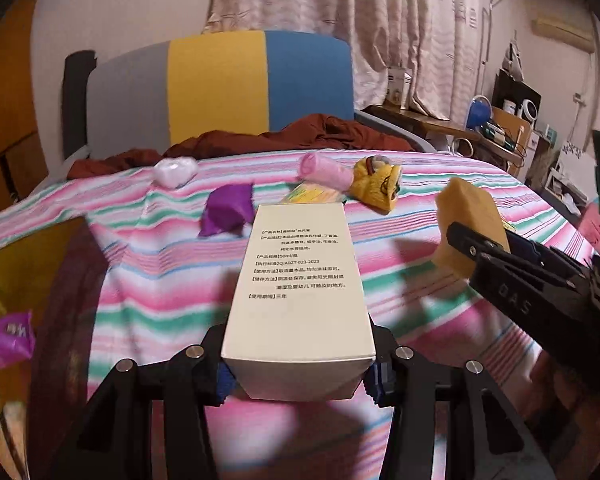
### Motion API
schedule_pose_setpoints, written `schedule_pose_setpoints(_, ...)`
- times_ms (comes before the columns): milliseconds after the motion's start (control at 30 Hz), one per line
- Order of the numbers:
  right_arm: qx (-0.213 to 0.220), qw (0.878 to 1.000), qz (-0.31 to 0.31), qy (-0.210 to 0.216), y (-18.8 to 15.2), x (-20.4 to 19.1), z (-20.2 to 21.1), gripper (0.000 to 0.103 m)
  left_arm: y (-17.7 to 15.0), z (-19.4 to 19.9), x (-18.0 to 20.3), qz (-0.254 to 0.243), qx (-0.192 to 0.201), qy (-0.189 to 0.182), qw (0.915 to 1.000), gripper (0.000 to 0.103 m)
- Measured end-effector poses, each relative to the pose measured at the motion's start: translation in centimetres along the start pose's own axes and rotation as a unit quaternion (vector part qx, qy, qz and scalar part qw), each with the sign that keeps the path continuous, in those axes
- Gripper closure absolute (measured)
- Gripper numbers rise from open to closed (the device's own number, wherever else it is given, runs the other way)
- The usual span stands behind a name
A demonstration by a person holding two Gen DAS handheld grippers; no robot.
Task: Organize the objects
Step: 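Carry the cream box into the tin and open the left tool while the right tool drops the sponge in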
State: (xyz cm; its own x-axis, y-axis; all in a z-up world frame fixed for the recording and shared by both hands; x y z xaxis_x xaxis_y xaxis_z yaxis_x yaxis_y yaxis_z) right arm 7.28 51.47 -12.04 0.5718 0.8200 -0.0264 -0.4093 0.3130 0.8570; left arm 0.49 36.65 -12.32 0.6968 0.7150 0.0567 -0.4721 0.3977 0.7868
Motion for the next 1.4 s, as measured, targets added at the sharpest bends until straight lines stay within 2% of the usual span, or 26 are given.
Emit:
schedule_pose_setpoints(167,0.009,0.999,0.032,0.010,0.0,-1.6,0.4,0.053,-1.5,2.4,-1.0,0.018,-0.002,-0.011,0.9998,0.053)
schedule_pose_setpoints(400,0.009,0.997,0.075,0.035,-0.8,-4.3,1.1,0.053,0.1,6.6,-4.4,0.051,0.029,-0.005,0.9983,0.053)
schedule_pose_setpoints(733,0.002,0.992,0.114,0.055,-2.2,-7.9,2.5,0.053,0.2,9.5,-14.4,0.134,0.022,0.055,0.9892,0.053)
schedule_pose_setpoints(900,-0.005,0.992,0.098,0.079,-2.6,-9.9,3.5,0.053,-0.3,9.8,-20.2,0.179,0.005,0.093,0.9795,0.053)
schedule_pose_setpoints(1067,0.001,0.990,0.076,0.121,-1.9,-12.9,5.5,0.053,-1.1,9.2,-24.8,0.228,-0.021,0.107,0.9675,0.053)
schedule_pose_setpoints(1400,0.001,0.968,0.087,0.235,0.4,-21.7,9.5,0.053,-2.4,6.9,-31.5,0.316,-0.066,0.142,0.9357,0.053)
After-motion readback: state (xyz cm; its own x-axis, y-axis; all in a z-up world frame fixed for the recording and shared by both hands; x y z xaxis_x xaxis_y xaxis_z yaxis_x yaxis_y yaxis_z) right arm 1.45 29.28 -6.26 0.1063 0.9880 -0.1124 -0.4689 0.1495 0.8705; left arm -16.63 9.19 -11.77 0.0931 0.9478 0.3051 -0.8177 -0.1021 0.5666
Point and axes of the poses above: each gripper's, at about its wrist camera, not at the fingertips, and z roughly against the way its jaws point, x to its right, y to its top, the point moved 8 cm from there along -z, roughly the way its jaws point, and after that the axes turned 1 degree about x, right-handed, at the moved point
